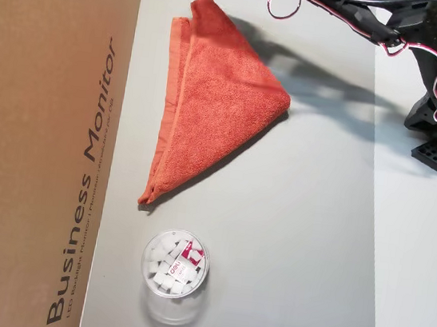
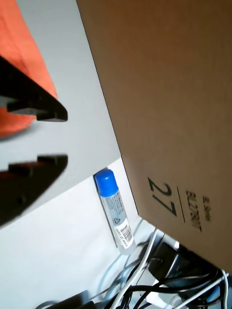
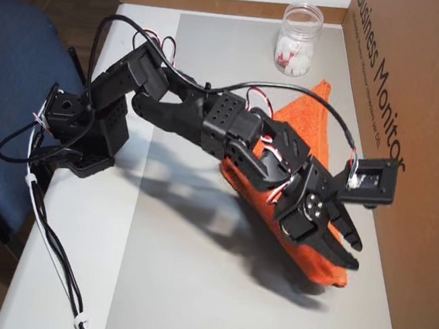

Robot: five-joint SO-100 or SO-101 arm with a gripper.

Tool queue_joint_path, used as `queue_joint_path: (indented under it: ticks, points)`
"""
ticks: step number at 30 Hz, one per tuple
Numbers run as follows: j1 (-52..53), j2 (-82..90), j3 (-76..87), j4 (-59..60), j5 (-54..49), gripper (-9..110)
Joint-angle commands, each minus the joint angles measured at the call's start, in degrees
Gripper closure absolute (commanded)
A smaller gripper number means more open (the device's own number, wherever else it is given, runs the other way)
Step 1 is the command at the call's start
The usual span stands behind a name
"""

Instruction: Fold the blanket.

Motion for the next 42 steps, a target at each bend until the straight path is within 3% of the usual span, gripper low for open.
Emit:
queue_joint_path:
  ticks: [1,12,42]
  points:
    - [-1.05,6.86,-2.29,3.60,-0.18,100]
    - [-5.63,15.47,-0.70,15.38,0.44,102]
    - [-14.06,60.82,49.22,16.08,3.60,102]
